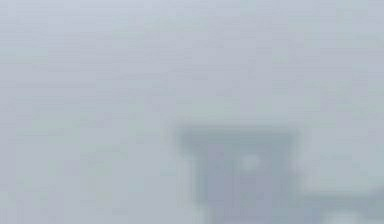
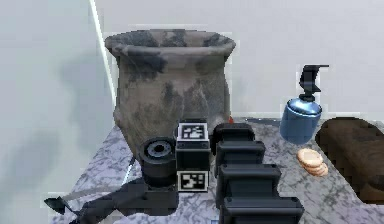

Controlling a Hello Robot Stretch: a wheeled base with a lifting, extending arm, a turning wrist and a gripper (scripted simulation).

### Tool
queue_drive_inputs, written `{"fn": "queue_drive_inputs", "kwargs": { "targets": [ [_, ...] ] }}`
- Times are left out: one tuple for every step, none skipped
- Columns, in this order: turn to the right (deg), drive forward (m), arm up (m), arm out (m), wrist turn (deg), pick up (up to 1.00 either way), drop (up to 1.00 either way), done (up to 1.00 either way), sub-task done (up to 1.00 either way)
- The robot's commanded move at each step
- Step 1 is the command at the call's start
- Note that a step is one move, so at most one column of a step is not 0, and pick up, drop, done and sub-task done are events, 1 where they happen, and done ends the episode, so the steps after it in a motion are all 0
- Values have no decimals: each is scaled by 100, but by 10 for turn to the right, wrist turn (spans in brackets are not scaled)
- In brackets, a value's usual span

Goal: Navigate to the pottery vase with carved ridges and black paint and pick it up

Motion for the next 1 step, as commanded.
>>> {"fn": "queue_drive_inputs", "kwargs": {
  "targets": [
    [0,0,0,0,450,0,0,0,0]
  ]
}}
